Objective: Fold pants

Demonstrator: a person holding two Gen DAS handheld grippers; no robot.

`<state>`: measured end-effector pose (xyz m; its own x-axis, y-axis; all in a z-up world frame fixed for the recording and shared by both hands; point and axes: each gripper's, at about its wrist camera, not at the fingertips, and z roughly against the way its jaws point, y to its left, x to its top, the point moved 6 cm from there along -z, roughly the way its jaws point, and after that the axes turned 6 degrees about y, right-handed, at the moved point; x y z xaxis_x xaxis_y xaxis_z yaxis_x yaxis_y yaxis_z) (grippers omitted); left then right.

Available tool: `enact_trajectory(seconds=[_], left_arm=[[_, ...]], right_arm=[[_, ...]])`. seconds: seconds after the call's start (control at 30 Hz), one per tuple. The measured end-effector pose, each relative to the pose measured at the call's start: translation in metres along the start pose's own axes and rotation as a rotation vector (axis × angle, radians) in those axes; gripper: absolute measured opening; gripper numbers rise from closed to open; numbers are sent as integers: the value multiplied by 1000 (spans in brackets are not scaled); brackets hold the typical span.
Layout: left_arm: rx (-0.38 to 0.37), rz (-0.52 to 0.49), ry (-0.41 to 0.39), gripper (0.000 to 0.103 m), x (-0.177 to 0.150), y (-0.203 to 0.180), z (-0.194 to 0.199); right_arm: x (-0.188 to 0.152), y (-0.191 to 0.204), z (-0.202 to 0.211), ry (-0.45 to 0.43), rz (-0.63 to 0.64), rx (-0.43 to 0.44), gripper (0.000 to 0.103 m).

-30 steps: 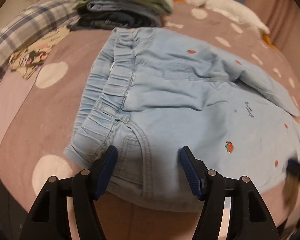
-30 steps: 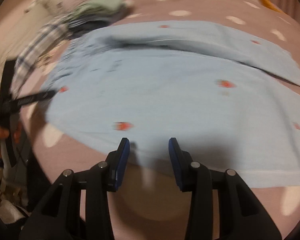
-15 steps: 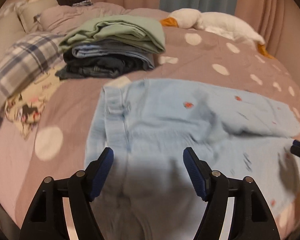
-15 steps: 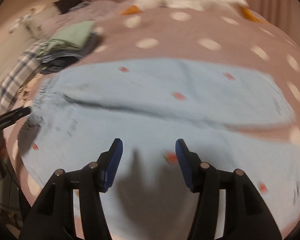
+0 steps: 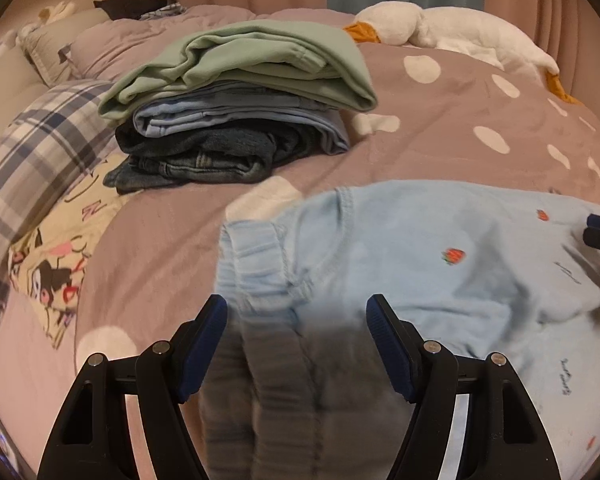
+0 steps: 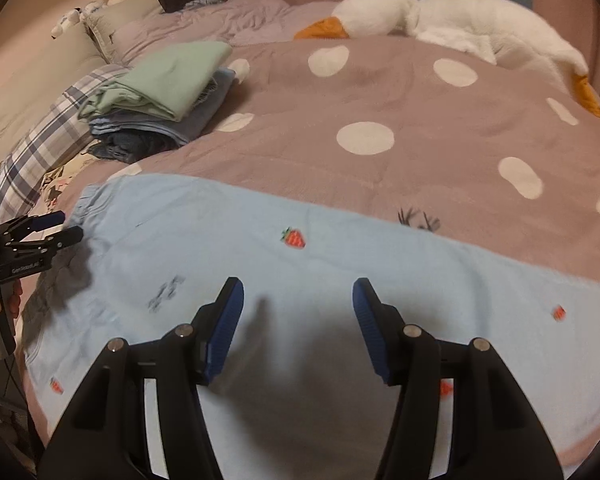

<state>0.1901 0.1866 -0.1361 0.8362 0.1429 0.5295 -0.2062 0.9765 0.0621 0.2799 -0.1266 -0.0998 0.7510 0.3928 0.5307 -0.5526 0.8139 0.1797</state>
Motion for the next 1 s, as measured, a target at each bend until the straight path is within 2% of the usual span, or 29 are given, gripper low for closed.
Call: enact_trajectory(seconds=[0.13,0.27,0.4,0.47,0.63,0.8,0.9,1.0], left_arm=[[-19,33,3,72,10,20,-14],[-165,75,44,75,10,30,-29],[-205,104,57,80,13,34,-36],[-236,116,76,80,15,34,-40],[-254,117,48,80,23,37,-34],[-310,209,8,80,30,66,-30],[-331,217,39,80,31,69,-41],[-415,207,67,78,32,57,-51]], right_arm=[[17,-1,-25,41,38,3,57],[25,-4,-46,113,86,10,59],[30,-7,-53,139,126,9,61],[30,-5,-55,166,146,27,66],[38,-8,-54,157,128,45,66],[45,-10,-59,152,122,29,67],[44,-12,-75,206,144,23,68],[47,-11,-80,212,151,54,75]])
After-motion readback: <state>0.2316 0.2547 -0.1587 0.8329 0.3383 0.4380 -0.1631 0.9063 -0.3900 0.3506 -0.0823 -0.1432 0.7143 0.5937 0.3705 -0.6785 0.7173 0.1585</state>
